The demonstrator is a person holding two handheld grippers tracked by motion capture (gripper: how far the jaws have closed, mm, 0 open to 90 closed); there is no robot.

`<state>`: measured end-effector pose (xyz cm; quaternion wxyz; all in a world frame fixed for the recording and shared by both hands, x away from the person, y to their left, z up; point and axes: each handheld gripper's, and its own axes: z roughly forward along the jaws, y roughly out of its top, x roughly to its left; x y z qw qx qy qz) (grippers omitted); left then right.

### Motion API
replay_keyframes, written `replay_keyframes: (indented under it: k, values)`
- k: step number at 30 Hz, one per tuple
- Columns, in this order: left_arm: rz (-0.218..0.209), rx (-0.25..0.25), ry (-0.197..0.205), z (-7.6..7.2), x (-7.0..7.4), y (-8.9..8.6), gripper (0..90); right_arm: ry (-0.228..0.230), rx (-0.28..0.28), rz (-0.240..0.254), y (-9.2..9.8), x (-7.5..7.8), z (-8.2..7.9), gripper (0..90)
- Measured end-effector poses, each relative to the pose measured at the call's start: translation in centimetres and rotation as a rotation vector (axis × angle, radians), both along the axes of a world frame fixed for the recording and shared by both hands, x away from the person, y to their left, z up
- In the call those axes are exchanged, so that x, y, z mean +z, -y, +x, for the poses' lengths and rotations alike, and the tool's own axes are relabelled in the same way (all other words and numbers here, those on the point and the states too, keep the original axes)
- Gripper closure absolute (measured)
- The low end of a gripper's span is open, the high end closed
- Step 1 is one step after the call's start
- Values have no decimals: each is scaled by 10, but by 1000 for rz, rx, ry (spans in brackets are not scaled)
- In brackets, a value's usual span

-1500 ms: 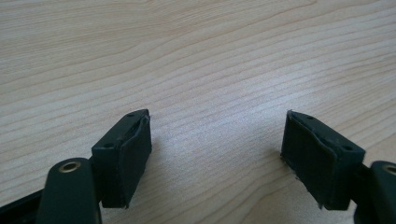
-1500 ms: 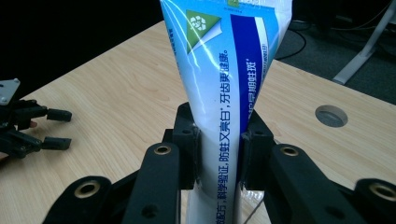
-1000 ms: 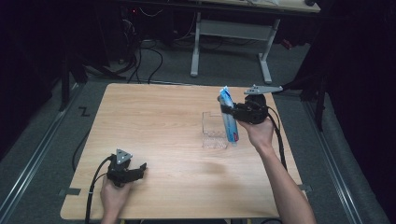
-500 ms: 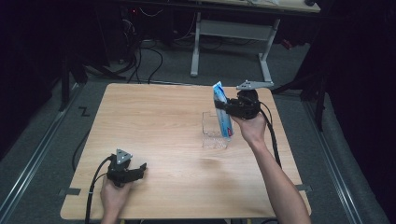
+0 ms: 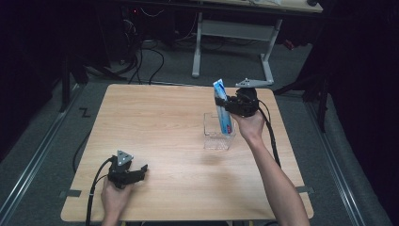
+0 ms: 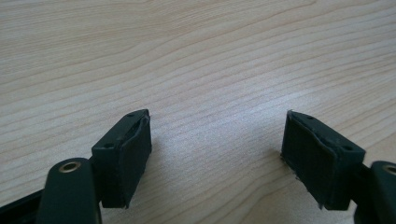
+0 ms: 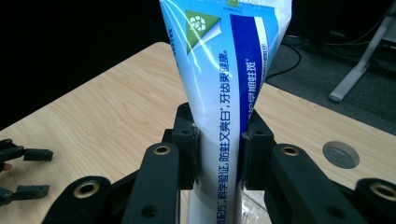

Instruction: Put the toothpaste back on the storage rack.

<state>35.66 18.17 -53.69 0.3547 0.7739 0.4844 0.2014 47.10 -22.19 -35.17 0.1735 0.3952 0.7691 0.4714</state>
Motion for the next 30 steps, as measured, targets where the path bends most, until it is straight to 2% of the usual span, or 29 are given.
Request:
replay_keyframes:
  k: [9,15,21,24,30]
  values:
    - [1,0,0,0,0,0,248,4,-34,5,3,-4,6,722]
    - [1,0,0,0,0,0,248,4,-58,-19,4,-8,10,720]
    - [1,0,0,0,0,0,248,4,-61,-23,3,-10,12,718]
    - [1,1,-1,0,0,0,248,16,-61,-55,1,-13,12,717]
    - [1,1,0,0,0,0,248,-7,-71,-55,4,-23,15,714]
